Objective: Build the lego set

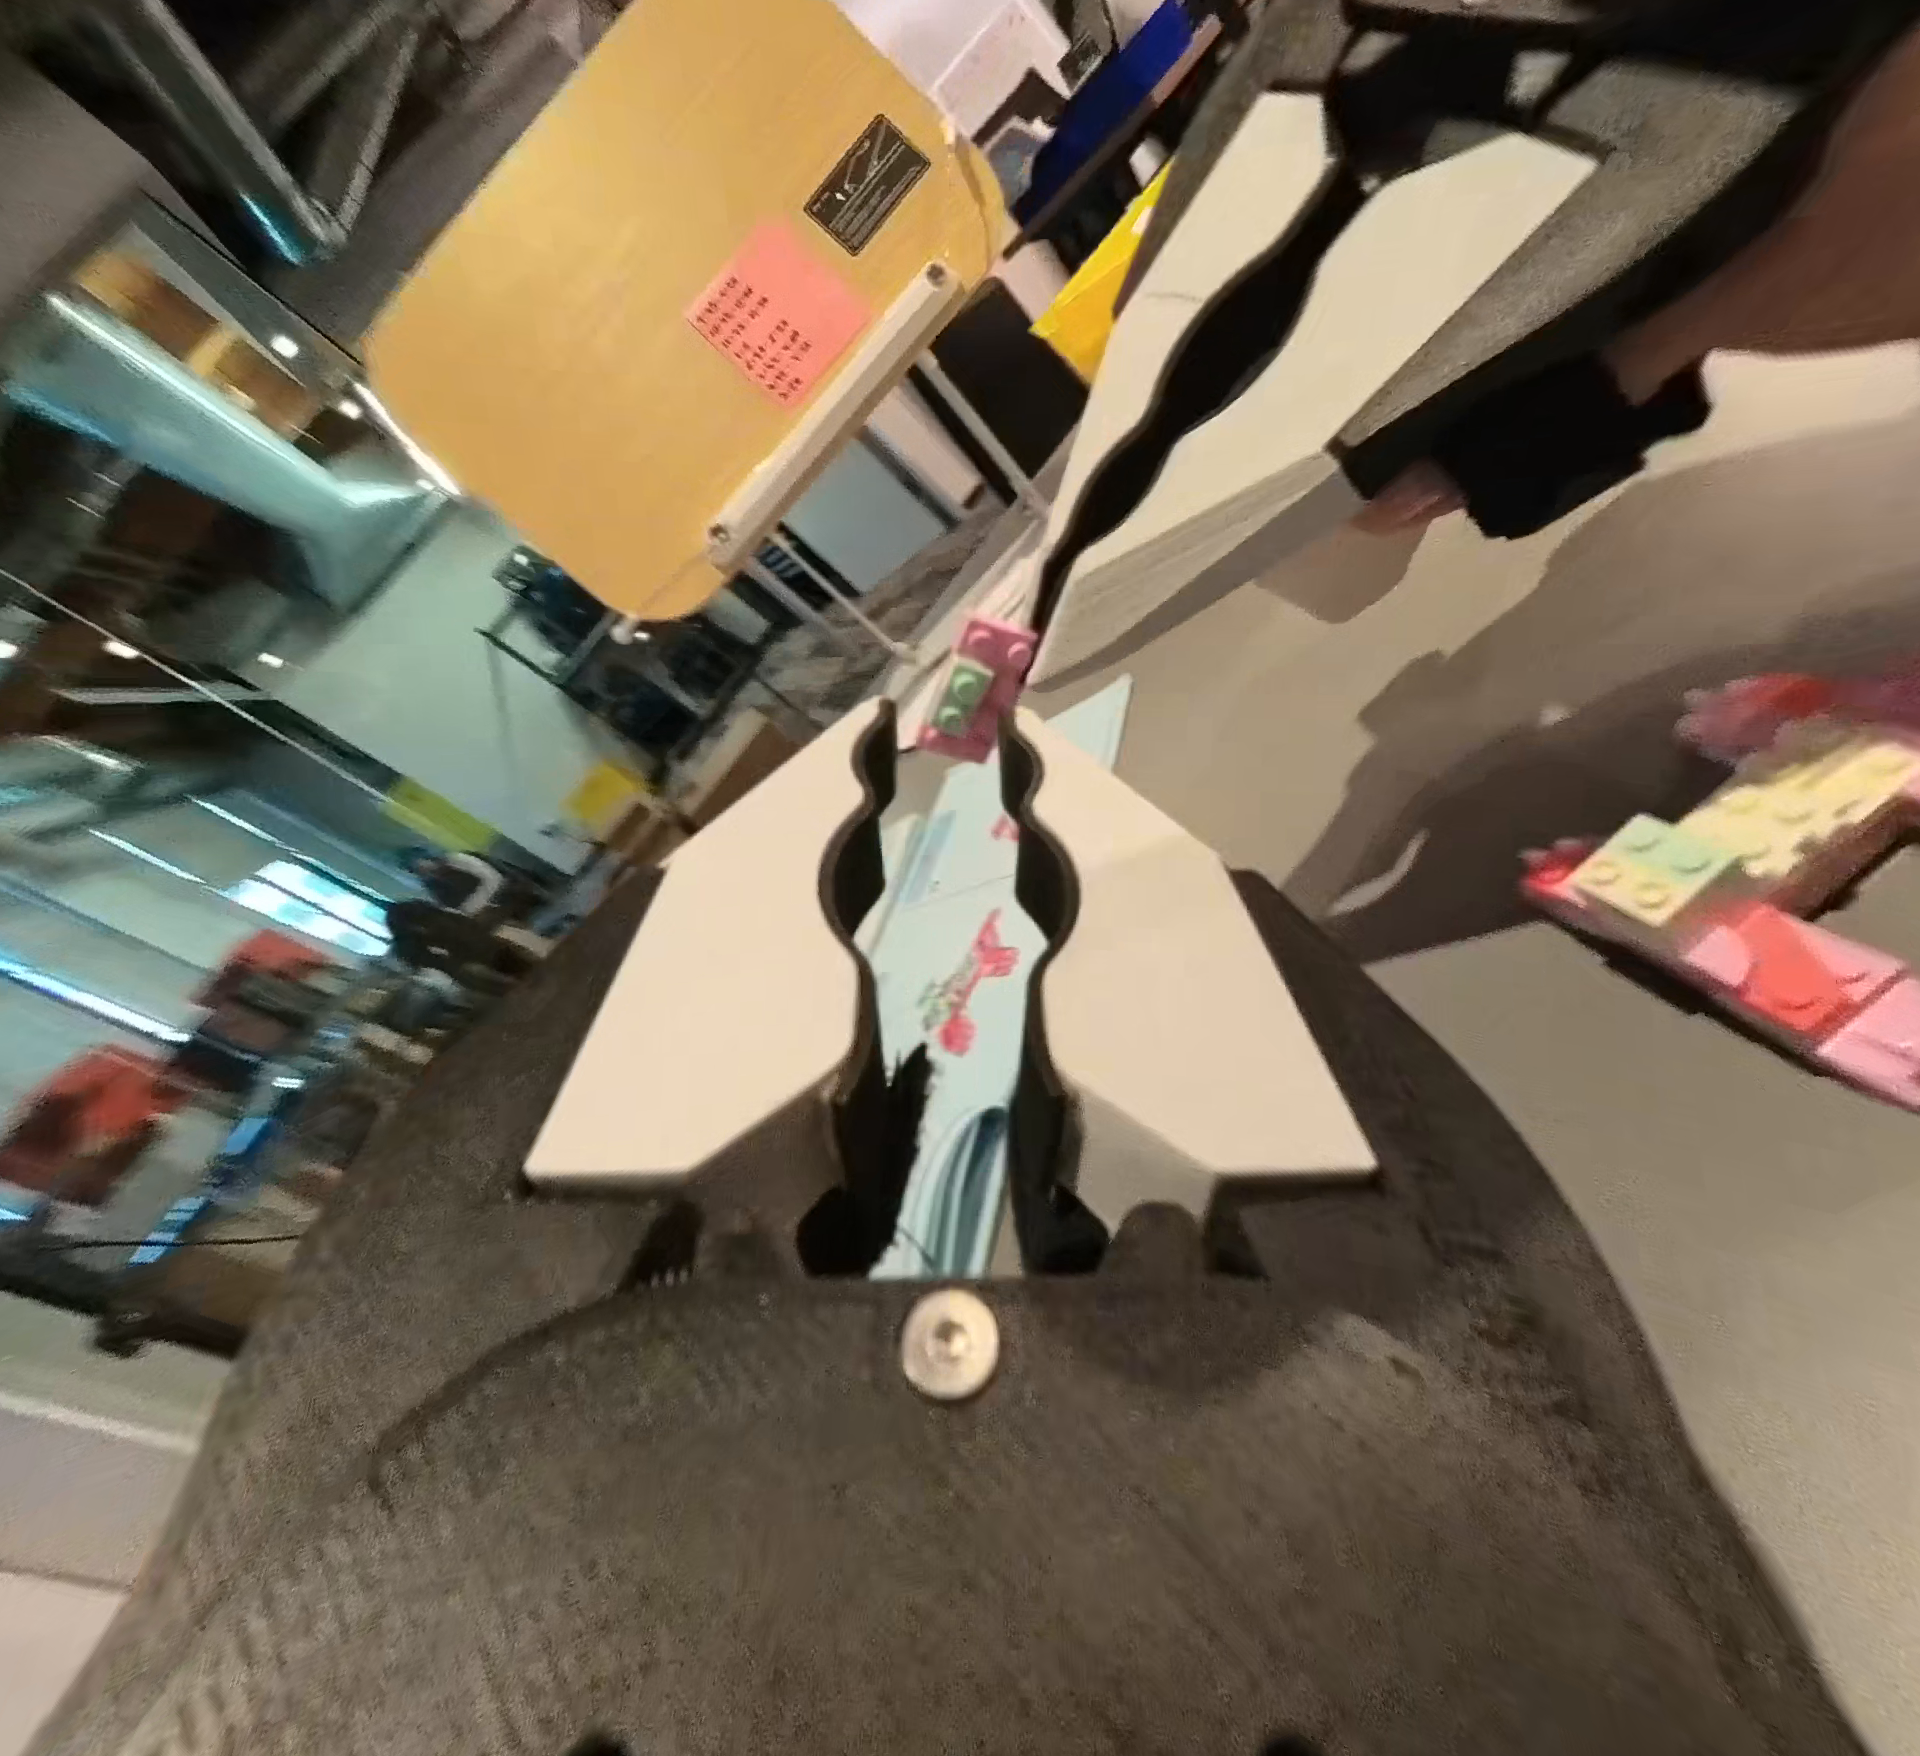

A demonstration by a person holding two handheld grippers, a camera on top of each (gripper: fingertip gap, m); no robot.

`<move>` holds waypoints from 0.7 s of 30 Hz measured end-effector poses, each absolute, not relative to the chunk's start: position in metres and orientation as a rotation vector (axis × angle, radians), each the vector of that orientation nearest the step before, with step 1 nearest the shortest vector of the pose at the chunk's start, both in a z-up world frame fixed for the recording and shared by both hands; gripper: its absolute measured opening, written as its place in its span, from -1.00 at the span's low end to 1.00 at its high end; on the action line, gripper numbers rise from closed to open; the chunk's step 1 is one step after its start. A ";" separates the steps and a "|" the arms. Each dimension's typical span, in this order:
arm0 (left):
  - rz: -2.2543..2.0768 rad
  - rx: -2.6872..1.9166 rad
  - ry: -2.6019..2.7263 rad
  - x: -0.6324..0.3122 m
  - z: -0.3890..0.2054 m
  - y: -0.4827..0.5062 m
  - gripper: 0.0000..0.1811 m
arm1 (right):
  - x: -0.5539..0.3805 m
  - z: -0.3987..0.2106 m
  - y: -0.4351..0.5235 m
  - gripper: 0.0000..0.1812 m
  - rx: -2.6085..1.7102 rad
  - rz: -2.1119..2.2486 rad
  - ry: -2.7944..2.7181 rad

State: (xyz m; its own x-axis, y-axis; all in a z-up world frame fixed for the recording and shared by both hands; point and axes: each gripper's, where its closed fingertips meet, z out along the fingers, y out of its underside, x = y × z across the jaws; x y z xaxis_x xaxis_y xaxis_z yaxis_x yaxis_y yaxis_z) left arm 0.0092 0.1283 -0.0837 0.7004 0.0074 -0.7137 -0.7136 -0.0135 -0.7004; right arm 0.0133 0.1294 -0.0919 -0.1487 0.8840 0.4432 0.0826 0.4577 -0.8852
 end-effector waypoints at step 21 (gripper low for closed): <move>0.782 -1.568 0.766 0.010 -0.107 0.130 -0.93 | 0.012 -0.112 0.123 -0.99 -0.907 0.897 -1.700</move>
State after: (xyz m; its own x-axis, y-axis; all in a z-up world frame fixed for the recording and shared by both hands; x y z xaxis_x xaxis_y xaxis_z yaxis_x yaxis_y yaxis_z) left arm 0.0095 0.1296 -0.1069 0.5627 -0.0529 -0.8250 -0.8237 -0.1212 -0.5540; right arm 0.0119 0.1234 -0.1118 -0.2483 0.8800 0.4050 0.1623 0.4500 -0.8782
